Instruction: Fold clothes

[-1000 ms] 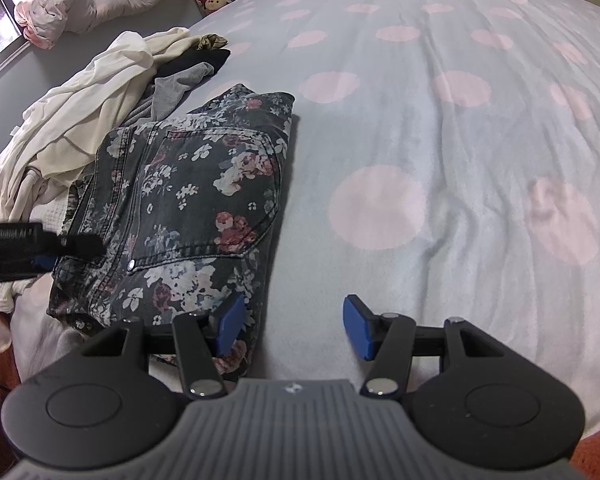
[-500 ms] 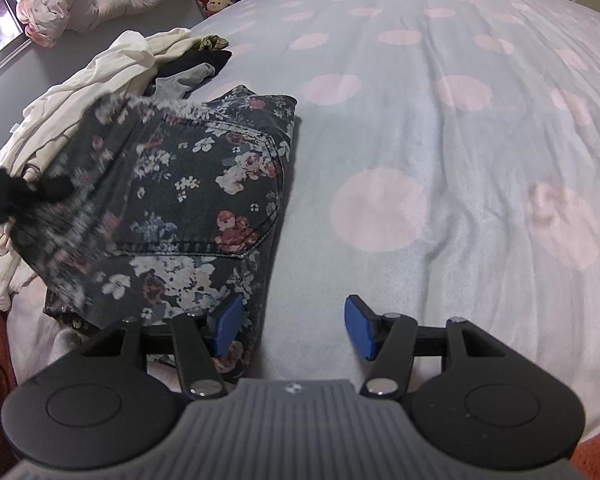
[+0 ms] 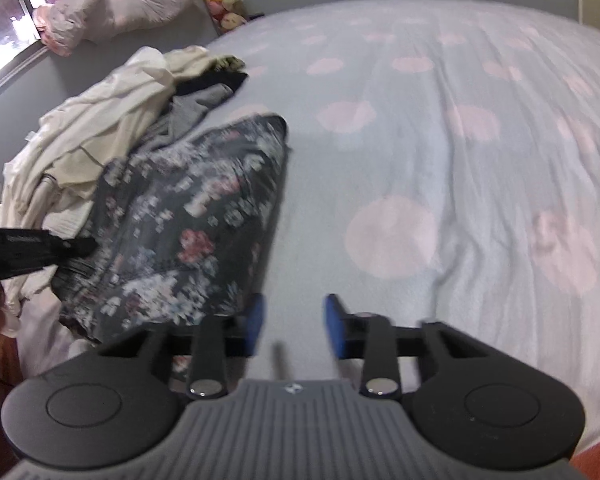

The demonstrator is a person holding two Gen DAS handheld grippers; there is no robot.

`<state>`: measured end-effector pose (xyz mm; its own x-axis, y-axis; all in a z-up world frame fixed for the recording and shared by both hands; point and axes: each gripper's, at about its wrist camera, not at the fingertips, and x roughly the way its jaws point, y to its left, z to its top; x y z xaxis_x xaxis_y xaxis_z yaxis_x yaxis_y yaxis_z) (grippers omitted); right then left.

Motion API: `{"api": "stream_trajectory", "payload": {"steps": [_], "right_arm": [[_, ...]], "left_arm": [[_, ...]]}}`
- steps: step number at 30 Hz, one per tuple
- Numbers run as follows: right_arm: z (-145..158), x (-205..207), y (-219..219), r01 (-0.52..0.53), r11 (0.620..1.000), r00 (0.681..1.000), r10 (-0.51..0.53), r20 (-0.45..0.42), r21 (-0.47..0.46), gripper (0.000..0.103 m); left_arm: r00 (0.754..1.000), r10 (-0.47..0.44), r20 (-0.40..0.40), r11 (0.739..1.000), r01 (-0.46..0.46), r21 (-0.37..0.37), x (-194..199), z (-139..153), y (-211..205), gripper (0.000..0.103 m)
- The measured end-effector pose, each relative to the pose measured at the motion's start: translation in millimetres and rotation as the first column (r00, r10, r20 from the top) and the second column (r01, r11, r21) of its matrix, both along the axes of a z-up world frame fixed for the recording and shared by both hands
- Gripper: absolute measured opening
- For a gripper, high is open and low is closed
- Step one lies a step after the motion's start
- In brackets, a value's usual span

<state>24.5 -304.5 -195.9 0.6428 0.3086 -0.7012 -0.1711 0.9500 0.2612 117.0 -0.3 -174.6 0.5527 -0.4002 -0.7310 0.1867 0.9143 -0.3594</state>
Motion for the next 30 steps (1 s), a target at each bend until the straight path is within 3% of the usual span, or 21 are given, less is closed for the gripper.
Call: {"api": "stream_trajectory", "payload": {"steps": [7,15,25,26,27,28,30], "right_arm": [[25.9,20.4,54.1,-0.17,0.981,0.979,0.179,0.101,-0.097,0.02],[-15.7,49.5,88.9,-0.218,0.95,0.975,0.221,-0.015,-0.225,0.019],[-16.2,56.5,85.8,-0.233,0.951,0.972,0.229,-0.043,-0.201,0.02],[-13.9,56.7,84.6,-0.232,0.954,0.973,0.227,-0.046,-0.19,0.024],[-10.7,56.5,82.9,-0.23,0.958,0.973,0.225,-0.05,-0.17,0.04],[-6.1,55.7,80.1,-0.227,0.964,0.974,0.222,-0.048,-0.139,0.049],[5.1,52.4,75.7,-0.208,0.971,0.978,0.208,-0.008,-0.118,0.051]], "left_arm": [[1.0,0.003,0.007,1.0,-0.003,-0.002,-4.7,-1.2,1.6,0.006],[1.0,0.003,-0.001,1.0,-0.003,-0.017,-4.2,-5.7,2.6,0.007],[0.999,-0.005,0.043,1.0,0.004,0.023,-12.5,7.2,-2.7,0.01],[0.999,-0.008,0.051,0.999,0.006,0.035,-13.2,11.0,-4.3,0.012],[0.998,-0.013,0.057,0.999,0.011,0.039,-10.4,13.1,-6.8,0.016],[0.998,-0.018,0.063,0.999,0.016,0.043,-7.7,15.3,-9.3,0.022],[0.997,-0.029,0.075,0.998,0.025,0.052,-2.1,19.6,-14.2,0.028]]}}
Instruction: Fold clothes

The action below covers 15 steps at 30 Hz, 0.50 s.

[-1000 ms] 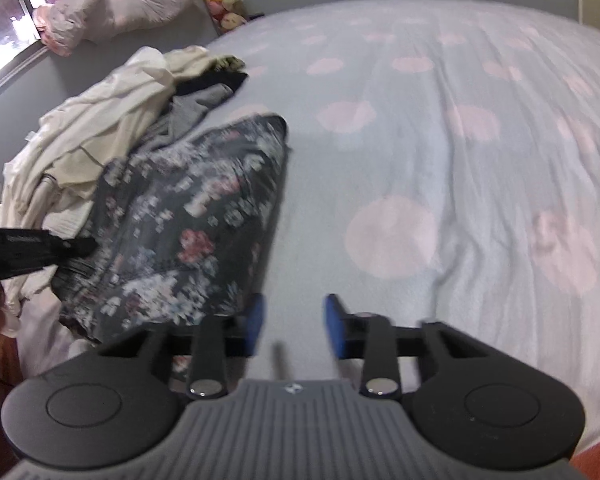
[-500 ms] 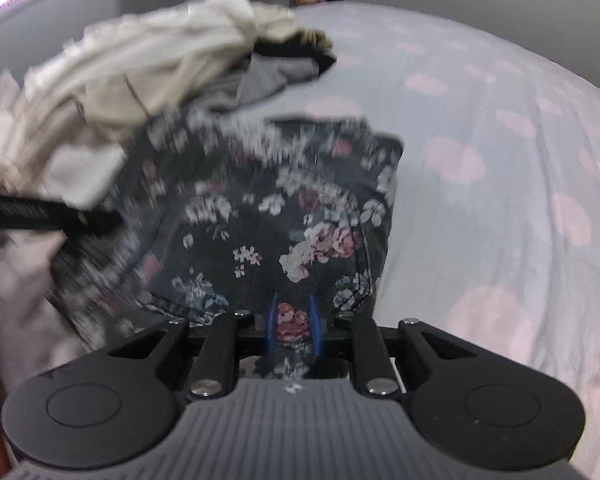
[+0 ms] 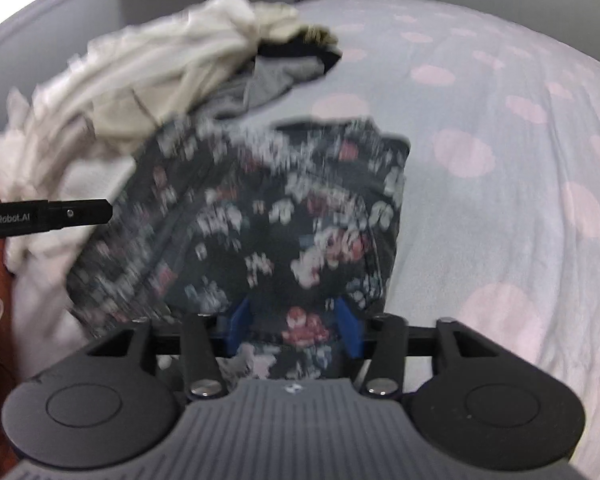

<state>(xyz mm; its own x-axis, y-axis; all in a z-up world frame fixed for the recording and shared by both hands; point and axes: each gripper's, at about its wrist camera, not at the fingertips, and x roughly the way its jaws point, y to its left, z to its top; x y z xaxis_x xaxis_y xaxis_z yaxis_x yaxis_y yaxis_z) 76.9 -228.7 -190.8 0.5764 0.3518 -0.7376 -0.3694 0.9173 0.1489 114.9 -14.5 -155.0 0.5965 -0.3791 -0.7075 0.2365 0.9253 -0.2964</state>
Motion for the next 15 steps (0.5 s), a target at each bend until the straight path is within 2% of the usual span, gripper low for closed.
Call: {"api": "stream_trajectory", "payload": {"steps": [2,5,11,15], "right_arm": [[10.6,0.4,-0.7,0.007,1.0,0.999,-0.007,0.039,-0.006,0.049],[21.9,10.9,4.0,0.009,1.0,0.997,-0.008,0.078,-0.012,0.034],[16.7,40.9,19.0,0.017,0.998,0.997,-0.012,0.074,-0.062,0.031],[-0.5,55.8,23.3,0.03,0.996,0.999,-0.028,0.024,-0.082,0.031]], "left_arm": [[1.0,-0.01,0.012,1.0,0.01,0.008,5.6,4.3,-5.0,0.028],[0.999,-0.026,0.03,0.999,0.025,0.021,13.9,10.7,-12.4,0.028],[0.997,-0.055,0.059,0.997,0.052,0.049,31.0,21.6,-26.7,0.026],[0.999,-0.042,0.014,0.998,0.042,0.055,46.7,2.1,-25.1,0.023]]}}
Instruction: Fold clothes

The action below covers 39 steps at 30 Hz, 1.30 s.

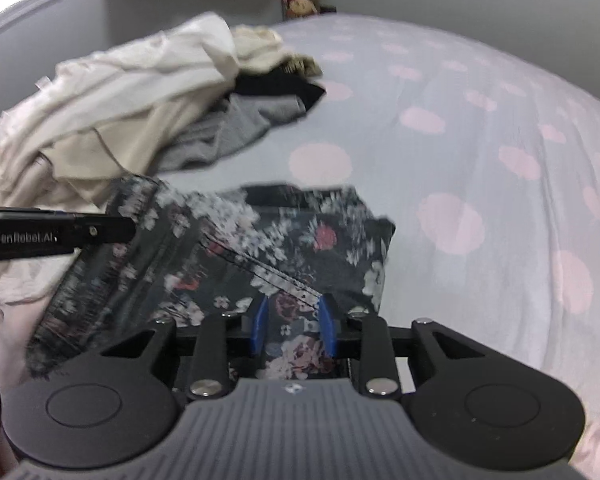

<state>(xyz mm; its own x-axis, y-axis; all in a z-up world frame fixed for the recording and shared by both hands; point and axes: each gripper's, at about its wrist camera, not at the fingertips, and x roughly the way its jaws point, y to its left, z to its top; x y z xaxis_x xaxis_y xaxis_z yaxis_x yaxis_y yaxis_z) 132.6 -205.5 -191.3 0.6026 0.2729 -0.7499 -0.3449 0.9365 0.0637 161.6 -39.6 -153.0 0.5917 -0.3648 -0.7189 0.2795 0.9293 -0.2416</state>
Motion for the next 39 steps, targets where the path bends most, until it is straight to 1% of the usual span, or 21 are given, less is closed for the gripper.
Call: {"api": "stream_trajectory", "payload": {"steps": [2,4,6,12,13,14,15,18,20,21,22,23,24,25,26,28,30,32,34,36,39], "right_arm": [[-9.6,4.7,2.1,-0.003,1.0,1.0,0.002,-0.021,-0.014,0.031],[-16.0,6.6,5.0,-0.02,0.999,1.0,0.02,-0.024,-0.038,0.032],[-18.5,8.6,6.0,-0.03,0.998,0.999,0.029,-0.024,-0.047,0.032],[-14.0,12.0,4.7,-0.036,0.998,0.999,0.034,-0.038,-0.042,0.033],[-12.0,11.8,3.7,-0.037,0.999,0.998,0.036,-0.043,-0.032,0.035],[-9.3,10.4,1.3,-0.034,0.999,0.998,0.033,-0.049,-0.007,0.042],[-6.8,8.3,-1.1,-0.027,1.0,0.998,0.028,-0.053,0.014,0.048],[0.1,-1.6,-8.9,0.004,0.998,0.999,-0.001,-0.053,0.056,0.058],[5.4,-9.1,-16.1,0.031,0.997,0.999,-0.028,-0.044,0.074,0.065],[7.8,-12.6,-20.1,0.05,0.996,0.998,-0.047,-0.038,0.074,0.07],[9.6,-15.8,-23.6,0.067,0.996,0.997,-0.065,-0.032,0.066,0.071],[11.0,-18.2,-26.5,0.083,0.995,0.996,-0.082,-0.027,0.055,0.071],[12.0,-19.3,-28.4,0.095,0.995,0.995,-0.094,-0.025,0.041,0.075],[13.2,-21.0,-30.7,0.104,0.994,0.994,-0.104,-0.016,0.029,0.079],[14.6,-23.4,-33.3,0.11,0.994,0.994,-0.11,0.001,0.024,0.087],[17.4,-28.6,-38.5,0.118,0.993,0.992,-0.119,0.04,0.015,0.089],[19.1,-33.5,-41.0,0.121,0.993,0.989,-0.122,0.085,0.016,0.099],[19.6,-35.4,-42.4,0.126,0.991,0.986,-0.129,0.11,0.039,0.101],[17.8,-35.3,-44.1,0.12,0.989,0.988,-0.127,0.091,0.084,0.102],[12.5,-31.9,-45.1,0.122,0.984,0.991,-0.128,0.041,0.128,0.102],[0.8,-28.3,-43.8,0.137,0.979,0.991,-0.135,-0.02,0.151,0.102]], "left_arm": [[1.0,0.006,-0.02,1.0,-0.006,0.005,7.3,-9.5,1.3,0.019],[1.0,0.011,-0.028,1.0,-0.01,0.016,12.0,-16.4,3.1,0.009],[0.999,0.023,-0.043,1.0,-0.023,-0.008,15.9,-21.8,7.9,0.009],[0.998,0.046,-0.037,0.996,-0.049,-0.078,7.9,-11.4,17.2,0.009],[0.998,0.05,-0.036,0.995,-0.053,-0.089,6.6,-9.7,18.8,0.01],[0.998,0.054,-0.035,0.993,-0.057,-0.101,5.3,-8.0,20.3,0.011],[0.998,0.058,-0.034,0.992,-0.062,-0.112,4.0,-6.3,21.9,0.015],[0.996,0.081,-0.028,0.986,-0.084,-0.142,-4.3,1.4,28.8,0.023],[0.995,0.095,-0.016,0.987,-0.096,-0.132,-10.1,4.7,31.8,0.031],[0.995,0.102,-0.009,0.987,-0.102,-0.126,-13.0,6.4,33.2,0.039],[0.994,0.108,-0.003,0.987,-0.108,-0.121,-15.9,8.0,34.7,0.047],[0.993,0.115,0.004,0.987,-0.114,-0.116,-18.8,9.7,36.2,0.049],[0.992,0.122,0.01,0.987,-0.12,-0.111,-21.7,11.3,37.7,0.052],[0.992,0.129,0.016,0.986,-0.126,-0.106,-24.6,13.0,39.2,0.057],[0.99,0.136,0.023,0.986,-0.133,-0.101,-27.5,14.6,40.6,0.059],[0.988,0.153,0.032,0.985,-0.15,-0.082,-32.1,16.8,43.0,0.067],[0.984,0.178,0.034,0.982,-0.175,-0.066,-35.0,17.0,45.0,0.072],[0.983,0.178,0.034,0.982,-0.175,-0.076,-36.8,15.4,47.5,0.073],[0.985,0.174,0.021,0.981,-0.171,-0.094,-36.5,12.5,49.5,0.073],[0.985,0.172,0.011,0.979,-0.169,-0.114,-36.6,9.0,51.5,0.073],[0.986,0.165,0.009,0.976,-0.162,-0.147,-38.7,3.5,54.2,0.073]]}}
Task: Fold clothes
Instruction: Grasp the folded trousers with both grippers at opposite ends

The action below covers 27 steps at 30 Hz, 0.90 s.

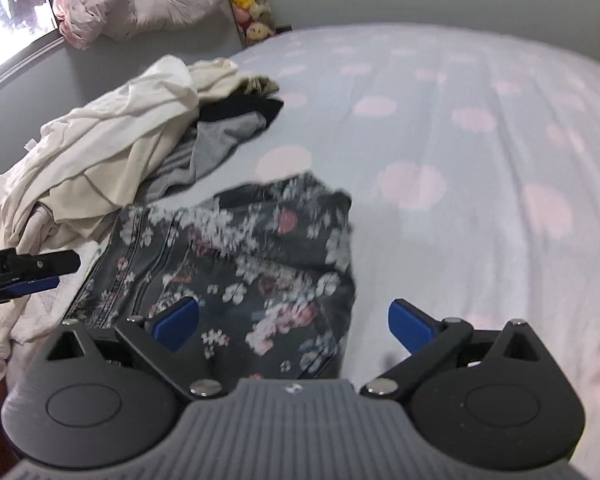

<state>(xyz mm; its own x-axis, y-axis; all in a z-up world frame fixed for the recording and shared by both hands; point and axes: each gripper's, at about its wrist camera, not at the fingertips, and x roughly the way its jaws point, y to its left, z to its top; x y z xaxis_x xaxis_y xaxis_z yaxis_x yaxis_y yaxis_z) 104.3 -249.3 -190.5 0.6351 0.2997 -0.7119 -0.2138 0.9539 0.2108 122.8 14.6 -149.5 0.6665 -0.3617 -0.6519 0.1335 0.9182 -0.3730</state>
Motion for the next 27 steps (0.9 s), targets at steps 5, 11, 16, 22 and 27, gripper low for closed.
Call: {"api": "stream_trajectory", "payload": {"steps": [5,11,16,22,27], "right_arm": [[-23.3,8.7,1.3,0.028,1.0,0.991,-0.026,-0.131,0.014,0.102],[-36.2,4.8,-2.1,0.035,0.997,0.989,-0.026,-0.146,0.063,0.103],[-39.7,2.9,-2.3,0.047,0.996,0.991,-0.037,-0.129,0.073,0.103],[-41.2,8.9,-3.9,-0.005,0.997,0.991,0.014,-0.131,0.071,0.103],[-37.4,15.8,-9.7,-0.059,0.994,0.985,0.073,-0.154,0.094,0.103]], "left_arm": [[1.0,-0.025,0.011,0.997,0.026,-0.069,-2.2,-10.1,4.2,0.073],[0.999,-0.015,0.036,0.999,0.016,-0.051,0.8,-15.8,3.9,0.074],[0.998,-0.046,-0.04,0.997,0.043,-0.068,14.5,-29.6,-0.8,0.074],[0.994,-0.083,-0.077,0.995,0.079,-0.064,30.0,-41.7,-7.9,0.074],[0.986,-0.134,-0.098,0.988,0.125,-0.092,45.2,-45.4,-9.7,0.073]]}}
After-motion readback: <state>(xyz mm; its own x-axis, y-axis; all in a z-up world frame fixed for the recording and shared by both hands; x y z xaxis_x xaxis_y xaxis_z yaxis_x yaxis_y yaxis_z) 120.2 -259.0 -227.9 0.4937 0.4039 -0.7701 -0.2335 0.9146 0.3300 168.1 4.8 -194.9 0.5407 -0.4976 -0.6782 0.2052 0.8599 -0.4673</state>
